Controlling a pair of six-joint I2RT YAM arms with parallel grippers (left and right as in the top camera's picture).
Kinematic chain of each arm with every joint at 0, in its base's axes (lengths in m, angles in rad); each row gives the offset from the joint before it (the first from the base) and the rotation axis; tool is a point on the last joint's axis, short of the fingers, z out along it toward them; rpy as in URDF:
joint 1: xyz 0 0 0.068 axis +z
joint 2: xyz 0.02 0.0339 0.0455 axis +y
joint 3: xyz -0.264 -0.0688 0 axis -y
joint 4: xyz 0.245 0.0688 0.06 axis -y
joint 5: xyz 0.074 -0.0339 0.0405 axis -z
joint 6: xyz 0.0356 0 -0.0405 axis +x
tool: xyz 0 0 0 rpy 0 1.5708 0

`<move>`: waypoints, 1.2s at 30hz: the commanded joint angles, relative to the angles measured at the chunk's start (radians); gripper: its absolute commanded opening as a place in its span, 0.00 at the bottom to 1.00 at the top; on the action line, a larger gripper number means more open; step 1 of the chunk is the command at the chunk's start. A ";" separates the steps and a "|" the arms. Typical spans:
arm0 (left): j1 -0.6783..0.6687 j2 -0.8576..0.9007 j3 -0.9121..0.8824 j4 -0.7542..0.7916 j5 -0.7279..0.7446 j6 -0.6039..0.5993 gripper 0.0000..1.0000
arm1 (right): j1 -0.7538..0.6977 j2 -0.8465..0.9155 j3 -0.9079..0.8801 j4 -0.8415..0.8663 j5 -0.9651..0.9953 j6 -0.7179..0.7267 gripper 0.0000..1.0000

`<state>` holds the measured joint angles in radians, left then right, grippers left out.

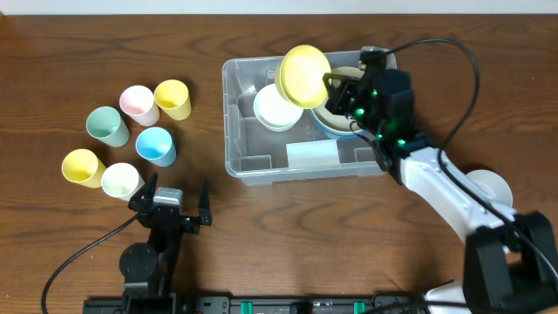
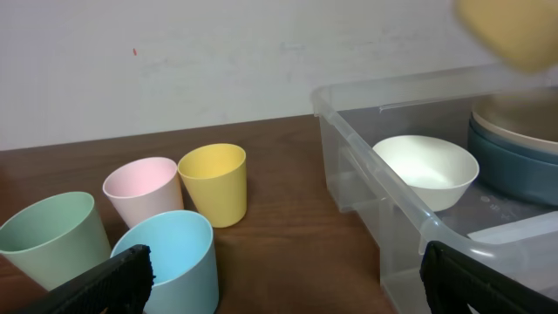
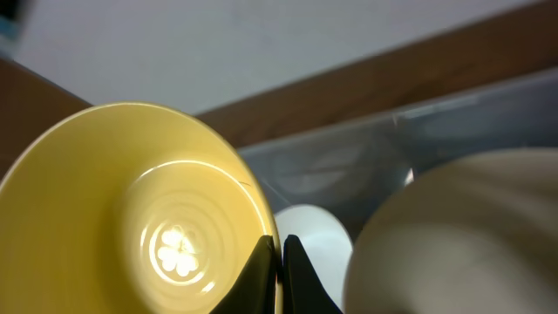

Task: Pack container
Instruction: 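Lift the yellow bowl and carry it over the white bowl, then lower the yellow bowl onto the white bowl and release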

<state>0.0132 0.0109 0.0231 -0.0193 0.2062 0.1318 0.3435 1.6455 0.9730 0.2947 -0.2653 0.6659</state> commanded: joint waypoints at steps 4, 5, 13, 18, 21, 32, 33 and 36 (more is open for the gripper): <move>0.005 -0.006 -0.019 -0.032 0.011 0.006 0.98 | 0.056 0.098 0.138 -0.079 -0.003 -0.056 0.01; 0.005 -0.006 -0.019 -0.032 0.011 0.006 0.98 | 0.066 0.109 0.156 -0.100 -0.002 -0.073 0.01; 0.005 -0.006 -0.019 -0.032 0.011 0.006 0.98 | 0.131 0.162 0.285 -0.341 0.139 -0.246 0.02; 0.005 -0.006 -0.019 -0.032 0.011 0.006 0.98 | 0.160 0.164 0.289 -0.397 0.230 -0.315 0.01; 0.005 -0.006 -0.019 -0.032 0.011 0.006 0.98 | 0.173 0.170 0.289 -0.404 0.267 -0.330 0.01; 0.005 -0.006 -0.019 -0.032 0.011 0.006 0.98 | 0.177 0.216 0.289 -0.383 0.295 -0.342 0.01; 0.005 -0.006 -0.019 -0.032 0.011 0.006 0.98 | 0.177 0.220 0.290 -0.380 0.296 -0.342 0.01; 0.005 -0.006 -0.019 -0.032 0.011 0.006 0.98 | 0.177 0.227 0.289 -0.368 0.295 -0.342 0.01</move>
<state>0.0132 0.0109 0.0231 -0.0193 0.2062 0.1318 0.5114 1.8576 1.2373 -0.0830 0.0120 0.3435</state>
